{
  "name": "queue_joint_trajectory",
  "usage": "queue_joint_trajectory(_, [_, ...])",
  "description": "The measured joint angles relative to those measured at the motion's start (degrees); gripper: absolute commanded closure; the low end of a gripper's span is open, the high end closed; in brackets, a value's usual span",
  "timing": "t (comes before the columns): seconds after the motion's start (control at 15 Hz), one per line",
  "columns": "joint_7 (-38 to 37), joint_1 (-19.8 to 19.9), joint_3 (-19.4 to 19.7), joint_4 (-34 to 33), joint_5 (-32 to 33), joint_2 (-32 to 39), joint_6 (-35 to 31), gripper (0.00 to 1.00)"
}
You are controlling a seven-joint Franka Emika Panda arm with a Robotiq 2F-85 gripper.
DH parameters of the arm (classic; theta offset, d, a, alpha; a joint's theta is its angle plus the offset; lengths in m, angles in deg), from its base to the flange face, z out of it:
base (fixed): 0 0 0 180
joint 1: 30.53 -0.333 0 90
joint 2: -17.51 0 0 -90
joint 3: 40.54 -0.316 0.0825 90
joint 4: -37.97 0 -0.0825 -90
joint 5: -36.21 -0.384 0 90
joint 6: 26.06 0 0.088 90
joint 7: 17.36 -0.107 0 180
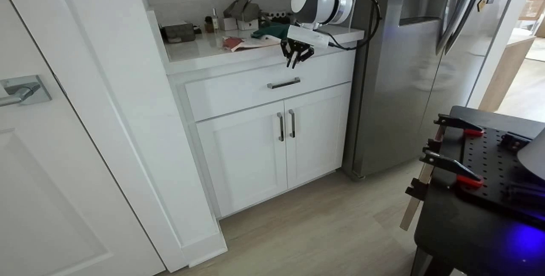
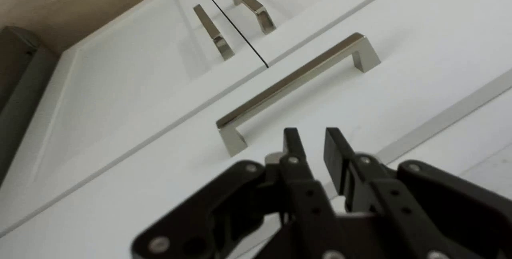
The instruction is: Close the first drawer below the green towel
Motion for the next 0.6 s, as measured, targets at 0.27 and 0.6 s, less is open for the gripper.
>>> queue_joint_trajectory(0.27, [-2.6, -3.8, 5.5, 4.9, 5.3, -6.0, 10.6, 0.17])
queue_joint_trajectory(0.6, [-4.4, -4.9, 6.6, 9.6, 12.0, -12.0, 20.2, 0.00])
